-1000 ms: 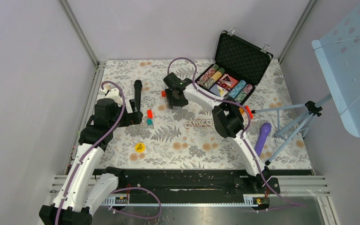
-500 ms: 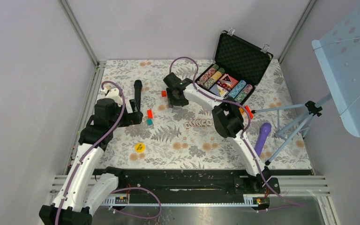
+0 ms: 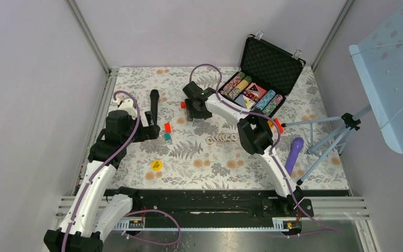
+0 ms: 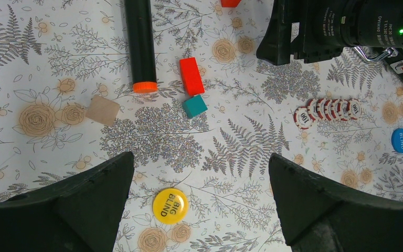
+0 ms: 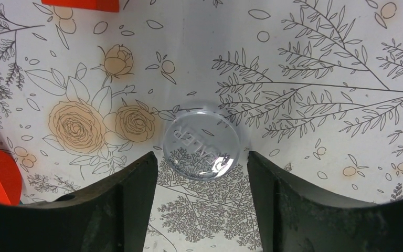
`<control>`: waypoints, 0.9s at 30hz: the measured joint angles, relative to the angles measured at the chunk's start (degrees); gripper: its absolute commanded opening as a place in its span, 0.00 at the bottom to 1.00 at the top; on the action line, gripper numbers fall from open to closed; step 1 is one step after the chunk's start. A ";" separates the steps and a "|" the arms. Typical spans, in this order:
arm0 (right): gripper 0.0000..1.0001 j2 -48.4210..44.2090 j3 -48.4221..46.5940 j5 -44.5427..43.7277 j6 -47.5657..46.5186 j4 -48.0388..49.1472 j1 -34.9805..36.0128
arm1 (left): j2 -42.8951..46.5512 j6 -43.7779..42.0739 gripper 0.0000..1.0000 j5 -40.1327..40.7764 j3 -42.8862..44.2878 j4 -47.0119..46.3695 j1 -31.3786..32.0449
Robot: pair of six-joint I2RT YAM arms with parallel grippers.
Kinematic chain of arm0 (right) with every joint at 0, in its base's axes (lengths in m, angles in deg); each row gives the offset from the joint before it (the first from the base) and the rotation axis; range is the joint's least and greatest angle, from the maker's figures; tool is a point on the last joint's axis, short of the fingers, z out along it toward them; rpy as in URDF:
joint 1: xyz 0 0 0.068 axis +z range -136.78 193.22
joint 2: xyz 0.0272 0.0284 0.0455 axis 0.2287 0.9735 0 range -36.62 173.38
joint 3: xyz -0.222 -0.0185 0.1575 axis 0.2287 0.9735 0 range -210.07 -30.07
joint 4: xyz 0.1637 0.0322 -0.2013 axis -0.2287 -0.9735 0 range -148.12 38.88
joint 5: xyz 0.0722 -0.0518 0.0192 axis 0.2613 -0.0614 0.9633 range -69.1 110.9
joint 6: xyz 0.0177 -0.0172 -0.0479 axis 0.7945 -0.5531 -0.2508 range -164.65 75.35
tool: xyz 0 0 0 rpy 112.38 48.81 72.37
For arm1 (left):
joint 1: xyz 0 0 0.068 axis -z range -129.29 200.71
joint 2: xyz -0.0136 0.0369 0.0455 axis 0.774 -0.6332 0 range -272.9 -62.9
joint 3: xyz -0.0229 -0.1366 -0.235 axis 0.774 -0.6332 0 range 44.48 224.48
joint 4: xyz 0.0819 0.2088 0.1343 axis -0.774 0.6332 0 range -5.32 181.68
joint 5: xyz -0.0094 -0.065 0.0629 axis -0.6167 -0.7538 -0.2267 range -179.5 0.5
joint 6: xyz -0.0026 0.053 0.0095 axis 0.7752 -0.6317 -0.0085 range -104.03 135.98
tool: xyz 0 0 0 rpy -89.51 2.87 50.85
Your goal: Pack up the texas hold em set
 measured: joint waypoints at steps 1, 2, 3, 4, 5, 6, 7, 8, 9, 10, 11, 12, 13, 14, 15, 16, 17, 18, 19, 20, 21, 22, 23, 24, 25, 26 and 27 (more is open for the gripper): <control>0.64 0.00 0.00 0.02 -0.11 -0.17 0.02 | 0.00 0.00 0.99 0.00 0.00 0.00 0.00; 0.61 0.00 -0.02 0.13 -0.24 -0.42 0.04 | 0.00 0.00 0.99 0.00 0.00 0.00 0.00; 0.60 0.11 -0.20 0.22 -0.57 -0.87 0.07 | 0.00 0.00 0.99 0.02 0.00 0.00 0.00; 0.60 0.44 -0.87 0.26 -0.72 -1.44 0.11 | 0.00 0.00 0.99 0.02 0.00 0.00 0.00; 0.59 0.94 -1.90 0.33 -0.94 -1.86 0.15 | 0.00 0.00 0.99 0.00 0.00 0.00 0.00; 0.57 1.38 -2.58 0.35 -1.07 -2.16 0.22 | 0.00 0.00 0.99 0.00 0.00 0.00 0.00; 0.57 2.01 -3.82 0.37 -1.27 -2.80 0.31 | 0.00 0.00 0.99 0.00 0.00 0.00 0.00; 0.57 2.38 -4.48 0.37 -1.40 -3.08 0.37 | 0.00 0.00 0.99 0.00 0.00 0.00 0.00; 0.57 2.99 -5.77 0.39 -1.60 -3.91 0.46 | 0.00 0.00 0.99 0.00 0.00 0.00 0.00; 0.56 3.34 -6.49 0.37 -1.73 -4.20 0.52 | 0.00 0.00 0.99 0.00 0.00 0.00 0.00; 0.57 3.67 -7.19 0.37 -1.90 -4.35 0.59 | 0.00 0.00 0.99 0.00 0.00 0.00 0.00; 0.58 3.80 -7.43 0.37 -1.99 -4.46 0.66 | 0.00 0.00 0.99 0.00 0.00 0.00 0.00; 0.60 3.85 -7.50 0.37 -2.08 -4.70 0.68 | 0.00 0.00 0.99 0.00 0.00 0.00 0.00; 0.61 3.87 -7.50 0.37 -2.14 -5.01 0.72 | 0.00 0.00 0.99 0.02 0.00 0.00 0.00; 0.61 3.89 -7.50 0.37 -2.19 -5.40 0.74 | 0.00 0.00 0.99 0.00 0.00 0.00 0.00; 0.61 3.98 -7.52 0.33 -2.23 -5.64 0.74 | 0.00 0.00 0.99 0.00 0.00 0.00 0.00; 0.61 4.09 -7.78 0.24 -2.36 -5.97 0.74 | 0.00 0.00 0.99 0.00 0.00 0.00 0.00; 0.60 4.26 -8.20 0.17 -2.47 -6.43 0.74 | 0.00 0.00 0.99 0.00 0.00 0.00 0.00; 0.59 4.46 -8.55 0.09 -2.62 -6.80 0.74 | 0.00 0.00 0.99 0.00 0.00 0.00 0.00; 0.58 4.59 -8.92 -0.09 -2.78 -7.17 0.76 | 0.00 0.00 0.99 0.00 0.00 0.00 0.00; 0.55 4.70 -9.16 -0.22 -2.93 -7.50 0.79 | 0.00 0.00 0.99 0.00 0.00 0.00 0.00; 0.54 4.74 -9.33 -0.28 -3.10 -7.85 0.79 | 0.00 0.00 0.99 0.00 0.00 0.00 0.00; 0.52 4.76 -9.35 -0.33 -3.28 -7.98 0.79 | 0.02 0.00 0.99 0.00 0.00 0.00 0.00; 0.50 4.76 -9.38 -0.35 -3.45 -8.20 0.79 | 0.02 0.00 0.99 0.00 0.00 0.00 0.00; 0.49 4.79 -9.38 -0.48 -3.61 -8.39 0.79 | 0.02 0.00 0.99 0.00 0.00 0.00 0.00; 0.48 4.83 -9.40 -0.68 -3.69 -8.46 0.79 | 0.02 0.00 0.99 0.00 0.00 0.00 0.00; 0.48 4.92 -9.44 -0.83 -3.85 -8.55 0.81 | 0.02 0.00 0.99 0.00 0.00 0.00 0.00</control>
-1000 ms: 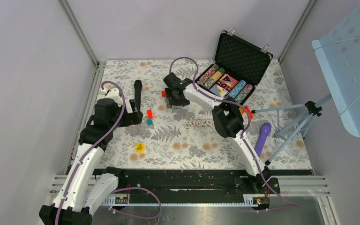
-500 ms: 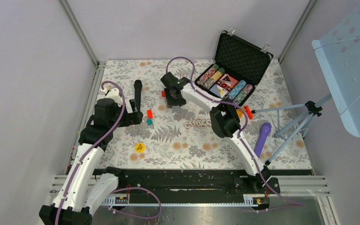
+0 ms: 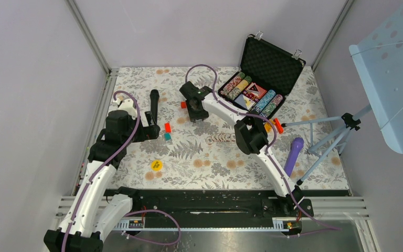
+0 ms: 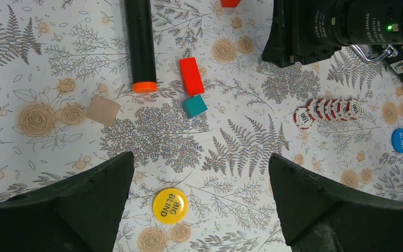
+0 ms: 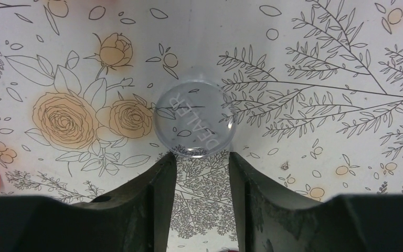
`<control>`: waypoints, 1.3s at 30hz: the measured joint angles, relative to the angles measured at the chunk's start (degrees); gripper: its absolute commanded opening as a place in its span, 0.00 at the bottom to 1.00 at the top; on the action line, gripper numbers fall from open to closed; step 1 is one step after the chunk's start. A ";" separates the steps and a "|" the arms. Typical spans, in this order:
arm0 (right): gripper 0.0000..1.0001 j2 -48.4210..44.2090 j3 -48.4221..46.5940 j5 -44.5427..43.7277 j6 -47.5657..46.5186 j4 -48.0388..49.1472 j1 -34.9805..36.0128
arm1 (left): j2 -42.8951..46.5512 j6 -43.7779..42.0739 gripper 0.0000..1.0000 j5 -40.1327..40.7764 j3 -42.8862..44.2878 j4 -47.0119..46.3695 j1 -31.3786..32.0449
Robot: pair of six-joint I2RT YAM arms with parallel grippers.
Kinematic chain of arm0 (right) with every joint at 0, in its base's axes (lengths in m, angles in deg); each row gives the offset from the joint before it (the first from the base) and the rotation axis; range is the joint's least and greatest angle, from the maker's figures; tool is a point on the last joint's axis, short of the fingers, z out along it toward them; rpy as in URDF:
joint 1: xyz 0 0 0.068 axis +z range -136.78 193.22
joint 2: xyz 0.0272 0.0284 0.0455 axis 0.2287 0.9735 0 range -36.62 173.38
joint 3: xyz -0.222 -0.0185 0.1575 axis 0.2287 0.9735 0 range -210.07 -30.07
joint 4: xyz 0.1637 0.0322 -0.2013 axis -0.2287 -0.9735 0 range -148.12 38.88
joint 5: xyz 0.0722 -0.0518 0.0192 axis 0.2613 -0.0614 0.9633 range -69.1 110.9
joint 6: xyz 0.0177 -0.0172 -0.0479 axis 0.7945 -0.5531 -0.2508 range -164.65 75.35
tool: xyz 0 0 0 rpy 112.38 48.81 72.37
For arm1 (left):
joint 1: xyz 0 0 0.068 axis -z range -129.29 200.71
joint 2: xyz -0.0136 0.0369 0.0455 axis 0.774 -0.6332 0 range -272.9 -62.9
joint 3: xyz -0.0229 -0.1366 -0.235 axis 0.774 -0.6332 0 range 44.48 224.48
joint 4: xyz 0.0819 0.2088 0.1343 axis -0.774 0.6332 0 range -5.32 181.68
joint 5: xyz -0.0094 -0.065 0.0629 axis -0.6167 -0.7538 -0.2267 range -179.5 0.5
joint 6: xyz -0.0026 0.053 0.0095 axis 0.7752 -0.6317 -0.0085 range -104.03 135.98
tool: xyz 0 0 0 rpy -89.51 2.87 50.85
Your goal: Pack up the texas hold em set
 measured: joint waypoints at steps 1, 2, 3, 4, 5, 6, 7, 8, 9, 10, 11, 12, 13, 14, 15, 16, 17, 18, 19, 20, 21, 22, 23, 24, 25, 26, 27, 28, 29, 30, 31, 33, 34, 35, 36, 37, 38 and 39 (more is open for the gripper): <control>0.48 0.02 -0.02 -0.22 -0.11 -0.02 0.00 | 0.00 0.00 0.99 0.00 0.00 0.00 0.00; 0.48 0.02 -0.02 -0.35 -0.15 -0.02 0.02 | 0.00 0.00 0.99 0.00 0.00 0.00 0.00; 0.48 0.02 -0.02 -0.48 -0.24 -0.02 0.02 | 0.00 0.00 0.99 0.00 0.00 0.00 0.00; 0.48 0.02 -0.04 -0.52 -0.26 -0.02 0.04 | 0.00 0.00 0.99 0.00 0.00 0.00 0.00; 0.50 0.02 -0.02 -0.66 -0.31 -0.02 0.07 | 0.00 0.00 0.99 0.00 0.00 0.00 0.00; 0.55 0.02 -0.02 -0.81 -0.42 -0.02 0.09 | 0.00 0.00 0.99 0.00 0.00 0.00 0.00; 0.63 0.02 0.04 -0.92 -0.50 0.04 0.11 | 0.00 0.00 0.99 0.00 0.00 0.00 0.00; 0.69 0.02 0.20 -0.98 -0.59 0.24 0.11 | 0.00 0.00 0.99 0.00 0.00 0.00 0.00; 0.74 0.00 0.39 -1.11 -0.79 0.66 0.13 | 0.00 0.00 0.99 0.00 0.00 0.00 0.00; 0.78 -0.11 0.61 -1.31 -0.92 1.05 0.13 | 0.00 0.00 0.99 -0.02 0.00 0.00 0.00; 0.80 -0.24 0.90 -1.40 -1.11 1.53 0.13 | 0.00 0.00 0.99 -0.02 0.00 0.00 0.00; 0.81 -0.24 0.92 -1.42 -1.09 1.79 0.13 | 0.00 0.00 0.99 -0.02 0.00 0.00 0.00; 0.81 -0.26 0.94 -1.33 -1.31 2.05 0.13 | 0.00 0.00 0.99 -0.02 0.00 0.00 0.00; 0.80 -0.26 0.92 -1.27 -1.33 2.21 0.13 | 0.00 0.00 0.99 -0.02 0.00 0.00 0.00; 0.78 -0.26 0.85 -1.01 -1.36 2.19 0.13 | 0.00 0.00 0.99 -0.02 0.00 0.00 0.00; 0.76 -0.22 0.66 -0.70 -1.36 2.05 0.13 | 0.00 0.00 0.99 -0.02 0.00 0.00 0.00; 0.73 0.00 0.15 -0.52 -1.36 1.68 0.13 | 0.00 0.00 0.99 -0.02 0.00 0.00 0.00; 0.70 0.39 -0.90 -0.28 -1.36 1.29 0.13 | 0.00 0.00 0.99 -0.02 0.00 0.00 0.00; 0.67 0.85 -1.97 -0.22 -1.36 1.25 0.15 | 0.00 0.00 0.99 -0.02 0.00 0.00 0.00; 0.65 1.29 -3.02 -0.15 -1.31 1.25 0.13 | 0.00 0.00 0.99 -0.02 0.00 0.00 0.00; 0.63 1.57 -3.78 0.07 -1.31 1.29 0.13 | 0.00 0.00 0.99 -0.02 0.00 0.00 0.00; 0.61 1.75 -4.26 0.20 -1.29 1.22 0.13 | 0.00 0.00 0.99 -0.02 0.00 0.00 0.00; 0.60 1.86 -4.61 0.28 -1.31 1.20 0.13 | 0.00 0.00 0.99 -0.02 0.00 0.00 0.00; 0.60 1.99 -4.94 0.35 -1.29 1.18 0.13 | 0.00 0.00 0.99 -0.02 0.00 0.00 0.00; 0.58 2.25 -5.42 0.42 -1.31 1.09 0.13 | 0.00 0.00 0.99 -0.02 0.00 0.00 0.00; 0.57 2.47 -5.77 0.61 -1.31 1.09 0.13 | 0.00 0.00 0.99 -0.02 0.00 0.00 0.00; 0.56 2.73 -6.10 0.70 -1.31 1.01 0.13 | 0.00 0.00 0.99 -0.02 0.00 0.00 0.00; 0.56 3.04 -6.43 0.76 -1.31 0.92 0.13 | 0.00 0.00 0.99 -0.02 0.00 0.00 0.00; 0.56 3.34 -6.86 0.68 -1.40 0.85 0.13 | 0.00 0.00 0.99 -0.02 0.00 0.00 0.00; 0.55 3.48 -7.21 0.85 -1.33 0.76 0.13 | 0.00 0.00 0.99 -0.02 0.00 0.00 0.00; 0.54 3.58 -7.41 0.81 -1.36 0.66 0.13 | 0.00 0.00 0.99 -0.02 0.00 0.00 0.00; 0.51 3.87 -7.93 0.81 -1.36 0.22 0.13 | 0.00 0.00 0.99 -0.02 0.00 0.00 0.00; 0.51 3.98 -8.13 0.79 -1.38 0.13 0.13 | 0.00 0.00 0.99 -0.02 0.00 0.00 0.00; 0.51 4.04 -8.24 0.76 -1.40 0.04 0.13 | 0.00 0.00 0.99 -0.02 0.00 0.00 0.00; 0.51 4.07 -8.24 0.72 -1.46 -0.09 0.13 | 0.00 0.00 0.99 -0.02 0.00 0.00 0.00; 0.51 4.04 -8.26 0.61 -1.60 -0.35 0.13 | 0.00 0.00 0.99 -0.02 0.00 0.00 0.00; 0.52 4.04 -8.26 0.50 -1.75 -0.61 0.13 | 0.00 0.00 0.99 -0.02 0.00 0.00 0.00; 0.54 4.04 -8.26 0.11 -1.92 -1.05 0.13 | 0.00 0.00 0.99 -0.02 0.00 0.00 0.00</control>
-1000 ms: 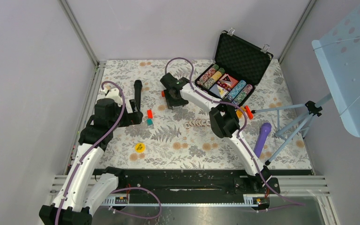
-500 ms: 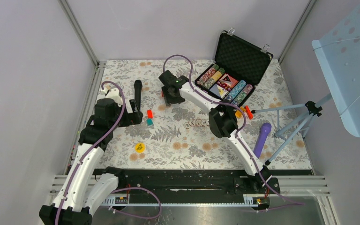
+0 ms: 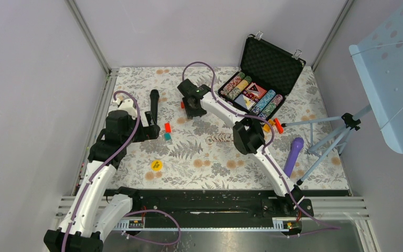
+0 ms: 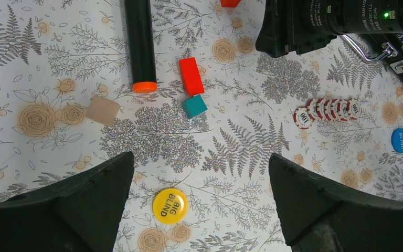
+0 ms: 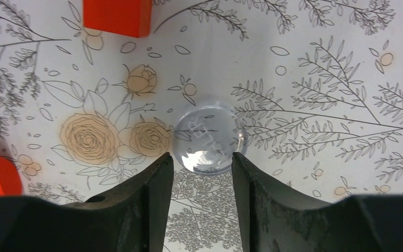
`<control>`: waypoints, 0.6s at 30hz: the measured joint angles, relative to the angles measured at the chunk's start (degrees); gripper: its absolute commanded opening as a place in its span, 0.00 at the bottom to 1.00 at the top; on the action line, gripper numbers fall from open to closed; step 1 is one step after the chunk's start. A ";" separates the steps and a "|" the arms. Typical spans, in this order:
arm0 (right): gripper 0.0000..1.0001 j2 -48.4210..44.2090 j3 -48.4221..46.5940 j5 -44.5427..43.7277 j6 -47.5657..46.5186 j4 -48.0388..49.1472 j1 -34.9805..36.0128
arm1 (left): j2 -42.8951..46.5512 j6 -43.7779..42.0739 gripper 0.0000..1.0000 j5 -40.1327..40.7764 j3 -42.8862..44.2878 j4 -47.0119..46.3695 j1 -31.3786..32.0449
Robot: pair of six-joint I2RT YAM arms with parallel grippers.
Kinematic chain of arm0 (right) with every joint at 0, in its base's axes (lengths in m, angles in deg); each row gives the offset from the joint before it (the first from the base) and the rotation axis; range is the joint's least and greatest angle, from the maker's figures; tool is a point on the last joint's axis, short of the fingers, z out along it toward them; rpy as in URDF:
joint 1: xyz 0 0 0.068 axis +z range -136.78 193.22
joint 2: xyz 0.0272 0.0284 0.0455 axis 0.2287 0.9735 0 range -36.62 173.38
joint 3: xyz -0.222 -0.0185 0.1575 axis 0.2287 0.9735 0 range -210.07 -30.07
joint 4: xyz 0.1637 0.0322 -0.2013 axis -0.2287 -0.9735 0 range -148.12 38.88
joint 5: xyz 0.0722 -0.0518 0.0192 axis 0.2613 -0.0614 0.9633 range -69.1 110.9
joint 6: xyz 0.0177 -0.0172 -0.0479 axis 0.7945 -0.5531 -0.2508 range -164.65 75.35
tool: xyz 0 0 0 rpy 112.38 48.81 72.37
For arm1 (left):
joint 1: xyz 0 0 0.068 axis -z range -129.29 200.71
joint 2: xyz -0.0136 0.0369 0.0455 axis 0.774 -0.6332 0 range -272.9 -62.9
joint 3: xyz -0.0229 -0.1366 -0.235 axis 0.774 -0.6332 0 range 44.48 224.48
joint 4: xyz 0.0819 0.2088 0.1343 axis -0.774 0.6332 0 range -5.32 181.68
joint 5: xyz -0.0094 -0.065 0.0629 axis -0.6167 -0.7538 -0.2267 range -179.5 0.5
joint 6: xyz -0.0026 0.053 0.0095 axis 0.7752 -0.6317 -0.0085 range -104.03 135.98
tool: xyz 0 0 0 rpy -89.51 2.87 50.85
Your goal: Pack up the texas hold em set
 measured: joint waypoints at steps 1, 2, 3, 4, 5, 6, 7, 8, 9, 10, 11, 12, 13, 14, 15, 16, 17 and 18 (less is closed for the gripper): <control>0.55 0.00 0.00 -0.57 -0.24 -0.39 0.00 | 0.00 0.00 0.99 0.00 0.00 0.00 0.00; 0.55 0.00 0.00 -0.92 -0.37 -0.57 0.00 | 0.00 0.00 0.99 0.00 0.00 0.00 0.00; 0.56 0.00 0.04 -1.53 -0.68 -0.81 0.00 | 0.00 0.00 0.99 0.00 0.00 0.00 0.00; 0.56 0.00 0.17 -2.16 -0.92 -1.09 0.00 | 0.00 0.00 0.99 -0.02 0.00 0.00 0.00; 0.56 0.00 0.61 -2.91 -1.25 -1.66 0.00 | 0.00 0.00 0.99 -0.02 0.00 0.00 0.00; 0.57 0.00 0.83 -3.41 -1.38 -1.97 0.00 | 0.00 0.00 0.99 -0.02 0.00 0.00 0.00; 0.58 -0.04 0.83 -4.13 -1.68 -2.25 0.02 | 0.00 0.00 0.99 -0.02 0.00 0.00 0.00; 0.58 -0.04 0.83 -4.70 -1.86 -2.64 0.02 | 0.00 0.00 0.99 -0.02 0.00 0.00 0.00; 0.58 -0.07 0.85 -5.44 -2.23 -3.02 0.04 | 0.00 0.00 0.99 -0.02 0.00 0.00 0.00; 0.58 -0.17 0.96 -5.70 -2.43 -3.08 0.04 | 0.00 0.00 0.99 -0.02 0.00 0.00 0.00; 0.59 -0.48 1.53 -6.16 -2.54 -2.93 0.04 | 0.00 0.00 0.99 -0.02 0.00 0.00 0.00; 0.61 -0.94 2.38 -6.51 -2.69 -2.86 0.04 | 0.00 0.00 0.99 -0.02 0.00 0.00 0.00; 0.65 -1.68 3.63 -6.60 -2.84 -2.56 0.04 | 0.00 0.00 0.99 -0.02 0.00 0.00 0.00; 0.70 -2.58 5.25 -6.56 -2.95 -2.01 0.04 | 0.00 0.00 0.99 -0.02 0.00 0.00 0.00; 0.72 -3.80 7.39 -6.32 -3.15 -1.09 0.04 | 0.00 0.00 0.99 -0.02 0.00 0.00 0.00; 0.74 -4.63 8.76 -6.05 -3.15 -0.44 0.04 | 0.00 0.00 0.99 -0.02 0.00 0.00 0.00; 0.74 -5.53 10.21 -5.14 -3.28 0.57 0.04 | 0.00 0.00 0.99 -0.02 0.00 0.00 0.00; 0.74 -6.10 10.91 -4.63 -3.28 1.25 0.00 | 0.00 0.00 0.99 -0.02 0.00 0.00 0.00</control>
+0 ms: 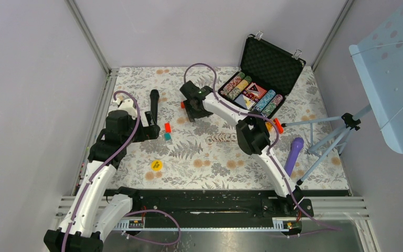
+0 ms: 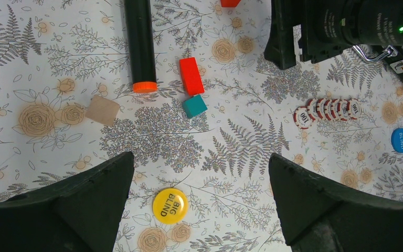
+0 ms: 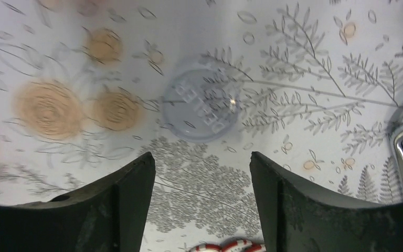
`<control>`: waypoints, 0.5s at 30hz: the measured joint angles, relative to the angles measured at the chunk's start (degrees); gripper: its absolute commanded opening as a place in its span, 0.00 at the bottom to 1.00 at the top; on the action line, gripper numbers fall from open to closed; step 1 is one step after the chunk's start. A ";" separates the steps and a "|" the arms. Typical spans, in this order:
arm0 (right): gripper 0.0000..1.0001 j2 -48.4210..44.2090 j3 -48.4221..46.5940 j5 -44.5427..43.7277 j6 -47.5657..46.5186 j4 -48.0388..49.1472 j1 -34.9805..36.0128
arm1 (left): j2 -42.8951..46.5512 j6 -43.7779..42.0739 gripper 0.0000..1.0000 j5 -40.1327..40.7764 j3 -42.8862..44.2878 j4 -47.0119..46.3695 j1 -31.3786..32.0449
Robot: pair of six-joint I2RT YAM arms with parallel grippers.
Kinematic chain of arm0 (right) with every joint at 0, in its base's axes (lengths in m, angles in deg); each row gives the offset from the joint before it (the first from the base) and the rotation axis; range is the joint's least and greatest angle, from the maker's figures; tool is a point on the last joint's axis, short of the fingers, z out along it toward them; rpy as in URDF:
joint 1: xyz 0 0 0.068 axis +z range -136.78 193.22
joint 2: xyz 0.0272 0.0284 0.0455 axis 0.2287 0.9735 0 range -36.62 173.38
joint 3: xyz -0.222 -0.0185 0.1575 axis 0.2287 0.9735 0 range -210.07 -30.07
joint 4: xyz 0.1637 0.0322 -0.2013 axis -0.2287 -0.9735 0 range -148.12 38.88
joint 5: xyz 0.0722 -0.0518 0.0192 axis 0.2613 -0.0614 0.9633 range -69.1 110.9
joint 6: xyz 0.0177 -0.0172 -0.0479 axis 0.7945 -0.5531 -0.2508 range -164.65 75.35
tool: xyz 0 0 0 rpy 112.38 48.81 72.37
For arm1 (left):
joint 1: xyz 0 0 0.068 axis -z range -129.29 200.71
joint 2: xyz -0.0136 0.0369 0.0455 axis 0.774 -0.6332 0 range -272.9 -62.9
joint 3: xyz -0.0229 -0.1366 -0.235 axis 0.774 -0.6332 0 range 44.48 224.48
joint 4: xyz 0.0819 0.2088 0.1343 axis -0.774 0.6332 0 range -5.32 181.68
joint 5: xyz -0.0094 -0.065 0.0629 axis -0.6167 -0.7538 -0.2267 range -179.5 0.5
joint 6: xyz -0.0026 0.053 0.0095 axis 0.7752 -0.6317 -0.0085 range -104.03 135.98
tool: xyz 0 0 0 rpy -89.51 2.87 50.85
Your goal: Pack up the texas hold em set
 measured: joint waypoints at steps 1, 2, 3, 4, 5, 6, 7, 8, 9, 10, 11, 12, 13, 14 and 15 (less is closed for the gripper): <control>0.74 -0.50 0.24 0.85 0.09 0.96 -0.13 | 0.00 0.00 0.99 0.00 0.00 0.00 0.00; 0.74 -0.76 0.24 1.31 0.28 2.05 -0.22 | 0.00 0.00 0.99 0.00 0.00 0.00 0.00; 0.73 -0.98 0.04 1.77 0.44 3.41 -0.31 | 0.00 0.00 0.99 0.00 0.00 0.00 0.00; 0.73 -1.03 -0.48 2.40 0.59 4.13 -0.46 | 0.00 0.00 0.99 0.00 0.00 0.00 0.00; 0.73 -1.03 -1.44 2.99 0.83 5.07 -0.70 | 0.00 0.00 0.99 0.02 0.00 0.00 0.00; 0.73 -0.96 -2.36 3.96 1.05 5.44 -0.98 | 0.00 0.00 0.99 0.00 0.00 0.00 0.00; 0.73 -0.66 -4.17 5.18 1.44 5.75 -1.46 | 0.00 0.00 0.99 0.02 0.00 0.00 0.00; 0.72 -0.33 -5.73 6.25 1.90 6.14 -1.92 | 0.00 0.00 0.99 0.02 0.00 0.00 0.00; 0.71 0.09 -7.41 7.50 2.36 6.80 -2.54 | 0.00 0.00 0.99 0.00 0.00 0.00 0.00; 0.70 0.50 -8.94 9.14 3.17 7.56 -3.37 | 0.00 0.00 0.99 0.02 0.00 0.00 0.00; 0.69 0.76 -9.90 10.60 4.02 8.46 -4.33 | 0.00 0.00 0.99 0.00 0.00 0.00 0.00; 0.68 0.87 -9.99 12.79 4.96 9.31 -5.40 | 0.00 0.00 0.99 0.02 0.00 0.00 0.00; 0.67 1.05 -9.99 14.82 5.70 9.77 -6.32 | 0.00 0.00 0.99 0.02 0.00 0.00 0.00; 0.66 1.49 -9.99 17.03 6.71 10.34 -7.43 | 0.00 0.00 0.99 0.00 0.00 0.00 0.00; 0.65 2.19 -10.03 19.50 7.72 10.95 -8.50 | 0.00 0.00 0.99 0.00 0.00 0.00 0.00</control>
